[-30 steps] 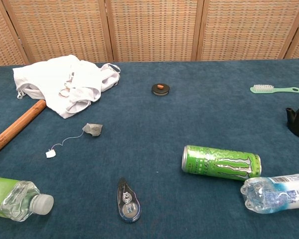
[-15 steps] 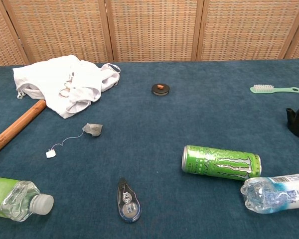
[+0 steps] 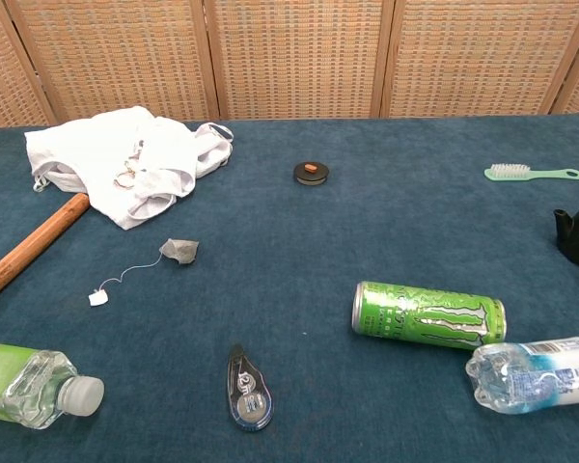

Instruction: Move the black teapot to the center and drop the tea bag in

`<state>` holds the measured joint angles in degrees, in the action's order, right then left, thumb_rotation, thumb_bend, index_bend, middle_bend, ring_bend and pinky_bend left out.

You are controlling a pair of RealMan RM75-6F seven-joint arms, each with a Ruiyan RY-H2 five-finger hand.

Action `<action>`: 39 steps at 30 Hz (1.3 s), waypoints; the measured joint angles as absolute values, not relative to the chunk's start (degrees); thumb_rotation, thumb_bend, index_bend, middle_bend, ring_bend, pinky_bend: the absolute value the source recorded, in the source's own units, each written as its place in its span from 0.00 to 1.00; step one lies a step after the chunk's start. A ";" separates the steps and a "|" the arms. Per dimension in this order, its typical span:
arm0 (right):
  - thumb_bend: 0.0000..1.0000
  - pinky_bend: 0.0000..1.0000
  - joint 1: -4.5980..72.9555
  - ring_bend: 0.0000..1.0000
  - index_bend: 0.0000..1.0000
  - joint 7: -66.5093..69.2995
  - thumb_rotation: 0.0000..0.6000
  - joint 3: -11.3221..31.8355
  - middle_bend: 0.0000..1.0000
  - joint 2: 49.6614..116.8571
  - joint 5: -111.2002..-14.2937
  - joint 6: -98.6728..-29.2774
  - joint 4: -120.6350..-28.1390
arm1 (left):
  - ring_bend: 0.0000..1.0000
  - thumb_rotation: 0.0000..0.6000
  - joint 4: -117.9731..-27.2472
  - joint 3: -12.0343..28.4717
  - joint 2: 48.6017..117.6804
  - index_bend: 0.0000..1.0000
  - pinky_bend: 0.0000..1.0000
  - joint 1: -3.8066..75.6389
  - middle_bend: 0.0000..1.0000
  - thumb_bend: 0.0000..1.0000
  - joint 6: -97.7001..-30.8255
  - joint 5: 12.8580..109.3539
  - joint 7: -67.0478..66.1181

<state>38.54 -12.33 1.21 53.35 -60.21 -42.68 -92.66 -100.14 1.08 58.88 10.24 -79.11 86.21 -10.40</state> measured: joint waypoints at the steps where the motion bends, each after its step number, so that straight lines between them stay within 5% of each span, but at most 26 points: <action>1: 0.46 0.57 38.52 0.51 0.39 -12.63 0.51 1.15 0.42 53.46 -60.05 -42.68 -92.75 | 0.00 1.00 -100.10 1.13 58.83 0.00 0.00 10.35 0.00 0.43 -79.04 86.27 -10.42; 21: 0.46 0.75 38.88 0.71 0.39 -15.34 0.50 0.18 0.44 55.30 -57.96 -40.68 -92.90 | 0.00 1.00 -100.40 1.71 57.64 0.00 0.00 11.30 0.00 0.43 -78.72 86.88 -10.16; 39: 0.46 0.77 39.65 0.73 0.39 -19.48 0.47 -1.14 0.42 57.85 -53.93 -40.69 -92.05 | 0.00 1.00 -99.65 1.35 58.17 0.00 0.00 11.32 0.00 0.43 -78.21 86.49 -9.60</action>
